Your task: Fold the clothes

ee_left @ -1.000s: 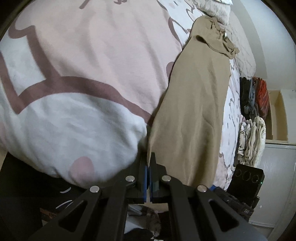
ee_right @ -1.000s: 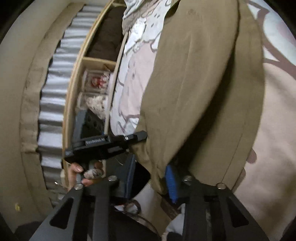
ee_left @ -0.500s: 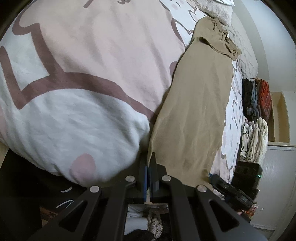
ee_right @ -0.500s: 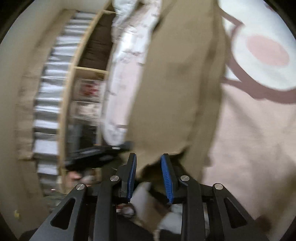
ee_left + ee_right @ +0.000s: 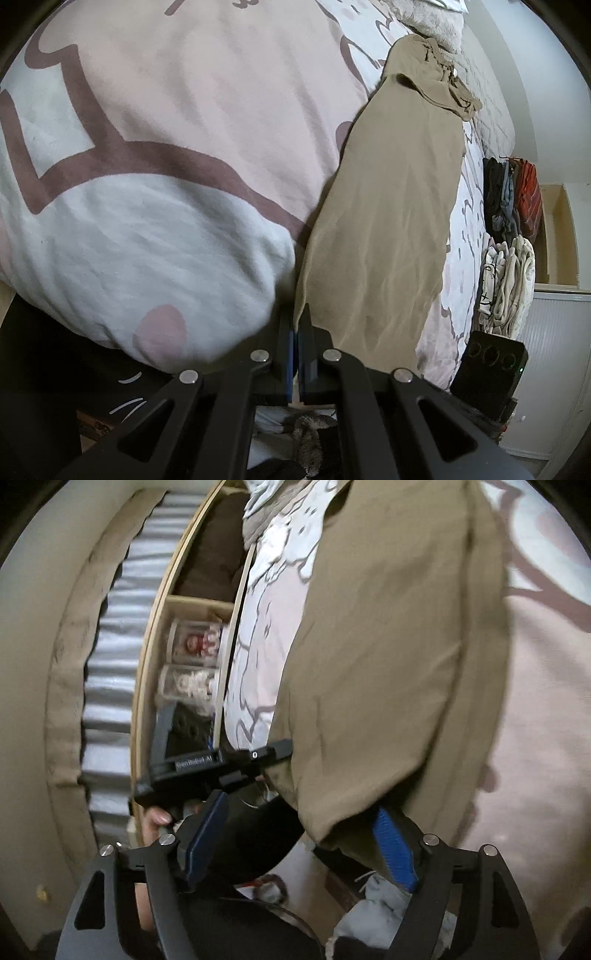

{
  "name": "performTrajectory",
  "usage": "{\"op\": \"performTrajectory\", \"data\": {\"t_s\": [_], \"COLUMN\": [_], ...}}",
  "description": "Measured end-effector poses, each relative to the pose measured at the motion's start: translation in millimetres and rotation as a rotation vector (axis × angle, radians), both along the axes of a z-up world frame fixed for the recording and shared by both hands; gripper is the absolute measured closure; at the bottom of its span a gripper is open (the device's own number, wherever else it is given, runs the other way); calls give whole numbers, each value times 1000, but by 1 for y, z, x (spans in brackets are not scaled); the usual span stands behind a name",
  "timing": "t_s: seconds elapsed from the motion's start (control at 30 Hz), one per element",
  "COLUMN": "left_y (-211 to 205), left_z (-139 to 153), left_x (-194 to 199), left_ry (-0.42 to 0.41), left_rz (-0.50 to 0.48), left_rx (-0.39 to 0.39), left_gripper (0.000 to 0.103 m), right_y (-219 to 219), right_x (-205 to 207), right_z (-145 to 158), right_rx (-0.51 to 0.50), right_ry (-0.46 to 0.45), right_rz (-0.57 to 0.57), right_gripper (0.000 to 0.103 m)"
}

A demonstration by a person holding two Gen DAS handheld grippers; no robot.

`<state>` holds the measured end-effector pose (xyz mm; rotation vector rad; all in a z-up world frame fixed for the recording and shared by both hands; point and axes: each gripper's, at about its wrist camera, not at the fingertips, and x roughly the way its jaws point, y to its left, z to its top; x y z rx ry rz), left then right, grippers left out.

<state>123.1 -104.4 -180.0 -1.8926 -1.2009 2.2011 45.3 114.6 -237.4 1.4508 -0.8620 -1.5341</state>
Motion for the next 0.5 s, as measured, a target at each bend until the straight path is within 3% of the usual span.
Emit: {"op": "performTrajectory", "data": {"t_s": [0.03, 0.07, 0.13, 0.2, 0.3, 0.37, 0.5], "left_y": [1, 4, 13, 25, 39, 42, 45], "left_z": [5, 13, 28, 47, 58, 54, 28], "left_x": [1, 2, 3, 6, 15, 20, 23], "left_ry": [19, 44, 89, 139, 140, 104, 15], "left_rz": [-1, -16, -58, -118, -187, -220, -250], "left_rx": [4, 13, 29, 34, 3, -46, -129], "left_gripper": [101, 101, 101, 101, 101, 101, 101], "right_y": [-5, -5, 1, 8, 21, 27, 25], "right_x": [2, 4, 9, 12, 15, 19, 31], "right_z": [0, -1, 5, 22, 44, 46, 22], "right_rx": [12, 24, 25, 44, 89, 147, 268], "right_ry": [-3, -17, -32, -3, 35, 45, 11], "right_rz": [14, 19, 23, 35, 64, 105, 171], "right_gripper": [68, 84, 94, 97, 98, 99, 99]}}
